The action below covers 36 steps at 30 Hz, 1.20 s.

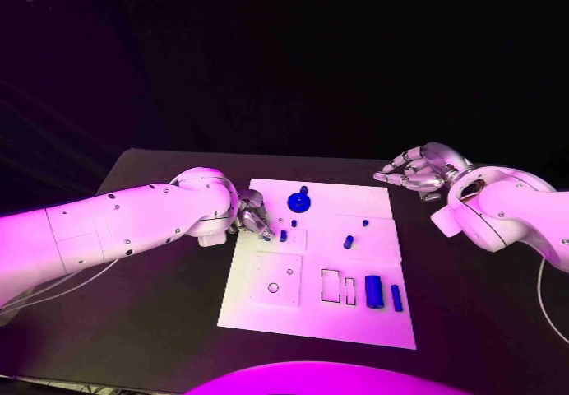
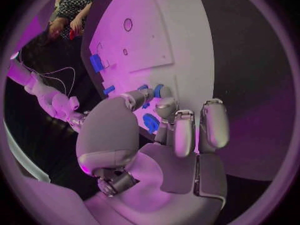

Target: Assemble the parts on the task board

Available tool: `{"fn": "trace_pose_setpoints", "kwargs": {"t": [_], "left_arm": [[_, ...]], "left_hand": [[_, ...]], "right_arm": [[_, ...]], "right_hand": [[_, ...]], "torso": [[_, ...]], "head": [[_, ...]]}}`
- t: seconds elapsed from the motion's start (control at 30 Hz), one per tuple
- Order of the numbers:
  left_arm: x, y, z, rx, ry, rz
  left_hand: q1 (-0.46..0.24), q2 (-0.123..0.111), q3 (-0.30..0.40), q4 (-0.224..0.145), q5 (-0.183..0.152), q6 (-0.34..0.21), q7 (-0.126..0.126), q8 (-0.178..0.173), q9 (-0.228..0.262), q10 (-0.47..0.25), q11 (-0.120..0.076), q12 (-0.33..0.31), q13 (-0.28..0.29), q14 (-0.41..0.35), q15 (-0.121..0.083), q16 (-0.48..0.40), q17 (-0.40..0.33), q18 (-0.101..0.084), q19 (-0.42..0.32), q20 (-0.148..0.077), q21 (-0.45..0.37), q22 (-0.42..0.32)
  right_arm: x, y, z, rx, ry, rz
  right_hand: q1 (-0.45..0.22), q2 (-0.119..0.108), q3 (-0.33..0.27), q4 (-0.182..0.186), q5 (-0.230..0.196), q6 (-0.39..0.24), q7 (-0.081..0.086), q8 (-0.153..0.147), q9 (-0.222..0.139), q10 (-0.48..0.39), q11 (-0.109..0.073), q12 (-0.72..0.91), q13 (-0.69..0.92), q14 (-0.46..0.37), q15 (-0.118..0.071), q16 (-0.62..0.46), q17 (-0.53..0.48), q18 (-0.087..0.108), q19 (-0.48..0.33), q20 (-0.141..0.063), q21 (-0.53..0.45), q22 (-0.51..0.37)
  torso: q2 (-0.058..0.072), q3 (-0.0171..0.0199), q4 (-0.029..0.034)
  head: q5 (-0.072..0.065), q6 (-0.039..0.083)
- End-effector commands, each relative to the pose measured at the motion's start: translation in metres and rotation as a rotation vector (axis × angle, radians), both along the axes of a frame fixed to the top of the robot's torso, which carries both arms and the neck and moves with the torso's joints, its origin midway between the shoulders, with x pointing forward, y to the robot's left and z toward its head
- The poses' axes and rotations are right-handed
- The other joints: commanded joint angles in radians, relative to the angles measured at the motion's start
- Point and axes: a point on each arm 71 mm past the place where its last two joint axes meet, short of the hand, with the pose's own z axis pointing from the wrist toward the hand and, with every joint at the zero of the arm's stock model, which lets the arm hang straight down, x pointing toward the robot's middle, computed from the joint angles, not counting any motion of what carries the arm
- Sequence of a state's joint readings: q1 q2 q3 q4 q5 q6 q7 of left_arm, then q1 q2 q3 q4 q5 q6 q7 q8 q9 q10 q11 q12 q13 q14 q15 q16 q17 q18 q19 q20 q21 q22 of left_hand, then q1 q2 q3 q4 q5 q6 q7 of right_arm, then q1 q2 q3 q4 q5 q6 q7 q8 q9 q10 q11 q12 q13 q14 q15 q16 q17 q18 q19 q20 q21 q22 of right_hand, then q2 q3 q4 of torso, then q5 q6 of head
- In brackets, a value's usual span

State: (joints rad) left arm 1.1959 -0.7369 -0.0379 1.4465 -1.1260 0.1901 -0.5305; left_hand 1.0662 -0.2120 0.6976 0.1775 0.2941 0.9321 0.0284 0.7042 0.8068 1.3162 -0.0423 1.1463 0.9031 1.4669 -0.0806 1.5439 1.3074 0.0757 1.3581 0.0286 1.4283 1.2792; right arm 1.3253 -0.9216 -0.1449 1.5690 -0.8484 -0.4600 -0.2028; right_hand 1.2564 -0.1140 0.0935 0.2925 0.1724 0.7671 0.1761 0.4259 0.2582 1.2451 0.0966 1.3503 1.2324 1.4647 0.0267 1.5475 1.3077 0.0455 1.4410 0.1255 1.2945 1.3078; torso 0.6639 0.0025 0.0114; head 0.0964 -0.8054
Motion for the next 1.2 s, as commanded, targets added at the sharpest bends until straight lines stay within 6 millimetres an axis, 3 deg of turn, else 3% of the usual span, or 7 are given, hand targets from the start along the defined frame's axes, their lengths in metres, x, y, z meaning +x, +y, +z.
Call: {"fn": "trace_pose_setpoints", "kwargs": {"t": [0.03, 0.77, 1.2], "left_arm": [[-0.002, -0.004, -0.001, -0.004, 0.022, -0.023], [0.003, 0.001, 0.000, -0.015, -0.005, 0.009], [0.004, 0.004, 0.010, -0.102, -0.043, 0.071]], "left_hand": [[-0.012, -0.003, -0.017, 0.006, -0.007, 0.002, 0.000, 0.000, -0.003, 0.003, 0.003, 0.004, 0.002, 0.090, -0.009, 0.004, 0.215, -0.007, 0.006, -0.003, 0.005, 0.000], [-0.034, -0.008, -0.185, 0.098, -0.009, 0.011, 0.002, -0.002, -0.024, -0.002, 0.005, 0.004, -0.002, 0.089, -0.008, 0.002, 0.212, -0.007, 0.007, -0.003, 0.002, 0.001], [-0.019, -0.011, -0.242, 0.112, -0.002, -0.019, 0.012, -0.003, -0.025, -0.051, 0.014, -0.047, -0.080, 0.075, -0.002, -0.022, 0.164, 0.002, -0.024, 0.001, -0.022, -0.041]], "right_arm": [[0.000, 0.002, 0.000, -0.006, -0.003, 0.021], [0.000, 0.001, 0.000, -0.005, -0.006, 0.016], [0.000, 0.000, 0.000, -0.003, -0.005, 0.017]], "right_hand": [[-0.012, 0.001, -0.007, 0.000, -0.005, -0.008, 0.000, 0.006, -0.001, -0.003, -0.002, -0.004, -0.001, 0.087, -0.007, -0.007, 0.186, 0.017, -0.005, -0.003, -0.004, 0.102], [-0.034, 0.008, -0.029, 0.001, -0.004, -0.010, 0.000, 0.010, -0.003, -0.005, -0.002, -0.004, -0.003, 0.087, -0.007, -0.007, 0.185, 0.018, -0.006, -0.003, -0.008, 0.102], [-0.047, 0.012, -0.043, 0.001, -0.004, -0.012, 0.000, 0.012, -0.005, -0.005, -0.001, -0.004, -0.003, 0.087, -0.007, -0.008, 0.184, 0.018, -0.006, -0.003, -0.009, 0.102]], "torso": [[-0.001, -0.0012, 0.0010], [-0.002, -0.0006, 0.0000], [-0.001, -0.0004, -0.0001]], "head": [[-0.001, -0.001], [-0.003, 0.004], [-0.003, 0.012]]}}
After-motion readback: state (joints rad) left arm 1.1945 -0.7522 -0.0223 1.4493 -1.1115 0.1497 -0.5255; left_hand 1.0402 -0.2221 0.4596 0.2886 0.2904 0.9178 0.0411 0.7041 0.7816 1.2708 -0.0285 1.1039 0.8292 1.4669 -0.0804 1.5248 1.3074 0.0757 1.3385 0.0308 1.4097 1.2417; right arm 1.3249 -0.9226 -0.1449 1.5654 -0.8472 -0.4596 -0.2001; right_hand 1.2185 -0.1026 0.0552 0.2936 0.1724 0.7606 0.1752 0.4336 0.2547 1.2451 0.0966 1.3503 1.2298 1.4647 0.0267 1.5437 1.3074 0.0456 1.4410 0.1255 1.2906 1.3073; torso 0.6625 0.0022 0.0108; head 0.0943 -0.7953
